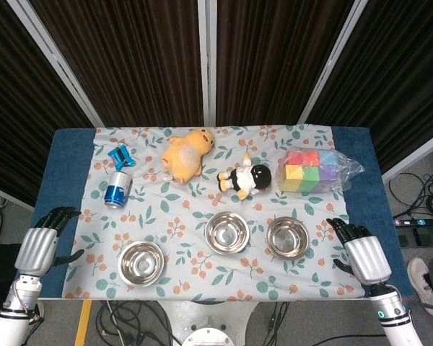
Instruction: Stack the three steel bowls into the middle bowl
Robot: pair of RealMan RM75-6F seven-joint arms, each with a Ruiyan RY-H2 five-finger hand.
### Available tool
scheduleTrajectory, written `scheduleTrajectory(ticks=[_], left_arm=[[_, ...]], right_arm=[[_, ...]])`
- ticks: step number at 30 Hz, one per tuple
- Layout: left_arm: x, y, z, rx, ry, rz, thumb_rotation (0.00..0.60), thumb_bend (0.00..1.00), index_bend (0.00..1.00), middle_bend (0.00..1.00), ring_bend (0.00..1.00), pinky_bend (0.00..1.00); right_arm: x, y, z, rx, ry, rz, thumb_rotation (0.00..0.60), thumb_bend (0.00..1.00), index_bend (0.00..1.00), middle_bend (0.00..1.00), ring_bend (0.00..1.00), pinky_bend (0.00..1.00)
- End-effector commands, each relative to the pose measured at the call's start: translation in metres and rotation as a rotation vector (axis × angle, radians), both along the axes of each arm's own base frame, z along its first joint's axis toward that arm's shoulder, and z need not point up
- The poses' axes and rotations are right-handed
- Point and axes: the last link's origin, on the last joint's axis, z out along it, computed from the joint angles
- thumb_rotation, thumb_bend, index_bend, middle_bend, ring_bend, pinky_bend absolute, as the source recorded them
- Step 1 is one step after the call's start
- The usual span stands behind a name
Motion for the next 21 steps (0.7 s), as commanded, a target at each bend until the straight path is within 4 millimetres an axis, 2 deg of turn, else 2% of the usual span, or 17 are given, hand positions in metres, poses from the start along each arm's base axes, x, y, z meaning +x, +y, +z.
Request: scheduleTrajectory(ticks=[1,7,21], left_arm=[[0.000,-0.001,0.000,-0.001,-0.003,0.002,0.600,0.08,0.29,0.30,0.19,0.28],[-0.003,-0.002,0.001,0.001,-0.007,0.008,0.600,0.08,0.29,0.30,0.19,0.28],[-0.006,0.001,0.001,-0.003,0.001,0.006,0.600,0.08,0.29,0.30,0.19,0.28]], right_arm=[[0.007,0.003,-0.018,0.066,0.033,0.020,0.600,0.01,0.33,0.32,0.63,0.63],[0.012,0.006,-0.046,0.154,0.116,0.035,0.600,0.04,0.36,0.36,0.67,0.67],[0.031,-0.014,-0.075,0.190,0.154,0.080,0.600,0.14,0.42,0.40,0.70,0.69]])
